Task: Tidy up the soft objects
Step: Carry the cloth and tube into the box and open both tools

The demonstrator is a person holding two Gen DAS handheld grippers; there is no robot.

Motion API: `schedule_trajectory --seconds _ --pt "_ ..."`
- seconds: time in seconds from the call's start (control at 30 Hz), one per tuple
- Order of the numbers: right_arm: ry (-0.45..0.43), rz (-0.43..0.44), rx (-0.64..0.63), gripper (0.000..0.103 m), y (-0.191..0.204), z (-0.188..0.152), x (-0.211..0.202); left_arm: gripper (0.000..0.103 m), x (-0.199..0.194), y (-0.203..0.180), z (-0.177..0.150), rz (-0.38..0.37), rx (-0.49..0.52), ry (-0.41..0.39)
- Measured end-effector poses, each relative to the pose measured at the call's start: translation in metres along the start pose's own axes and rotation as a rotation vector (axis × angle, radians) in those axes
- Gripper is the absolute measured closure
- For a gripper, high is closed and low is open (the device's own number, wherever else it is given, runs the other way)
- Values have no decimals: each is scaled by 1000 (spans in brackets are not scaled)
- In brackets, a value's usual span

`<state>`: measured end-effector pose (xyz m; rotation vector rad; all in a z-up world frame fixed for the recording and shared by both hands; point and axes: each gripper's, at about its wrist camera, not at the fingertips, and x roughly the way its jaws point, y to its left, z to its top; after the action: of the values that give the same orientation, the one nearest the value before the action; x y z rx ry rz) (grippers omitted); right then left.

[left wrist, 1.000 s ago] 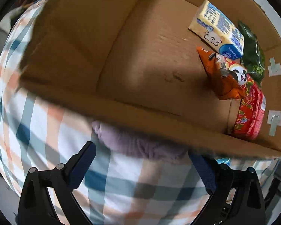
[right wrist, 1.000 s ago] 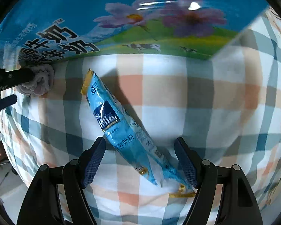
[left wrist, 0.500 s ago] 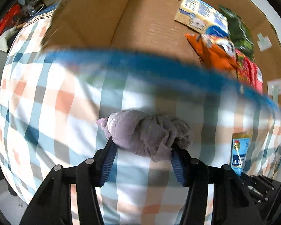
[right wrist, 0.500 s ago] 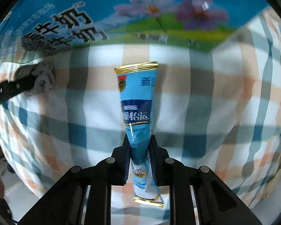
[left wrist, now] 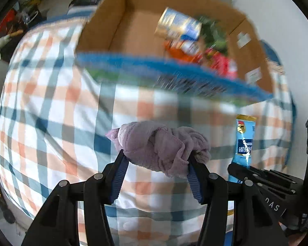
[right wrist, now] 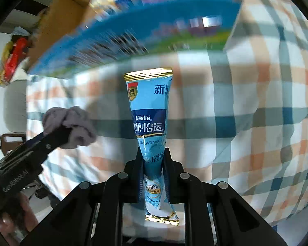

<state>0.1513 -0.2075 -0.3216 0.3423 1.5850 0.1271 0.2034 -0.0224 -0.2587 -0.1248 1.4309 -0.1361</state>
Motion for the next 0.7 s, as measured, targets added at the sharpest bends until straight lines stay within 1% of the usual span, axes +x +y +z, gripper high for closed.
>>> schedule_trajectory --seconds 0.03,0.1,0.2,0.3,0.4,0.47,0.57,0.67,0.7 --pt "-19 10 -7 86 5 8 -14 51 -13 1 9 -11 6 -21" --pt "-52 36 -16 86 16 22 -38 51 -37 -7 26 -20 22 -62" --pt "-116 58 -31 86 18 25 -80 51 -65 -12 52 -17 51 -119" --pt "-175 59 -45 86 21 39 -117 51 -82 -21 82 7 82 -160" --pt "-223 32 -48 86 27 72 -141 51 -80 -21 116 34 92 -173" --pt "-250 0 -43 86 32 95 -150 51 -71 -18 140 45 86 -157" --pt "-275 -54 -37 86 44 144 -142 51 -54 -9 166 45 69 -114" --pt "-272 -98 -21 86 42 180 -136 51 -27 -3 199 54 53 -49" --pt "-268 -112 -19 86 41 189 -132 51 -19 -1 203 58 51 -33"
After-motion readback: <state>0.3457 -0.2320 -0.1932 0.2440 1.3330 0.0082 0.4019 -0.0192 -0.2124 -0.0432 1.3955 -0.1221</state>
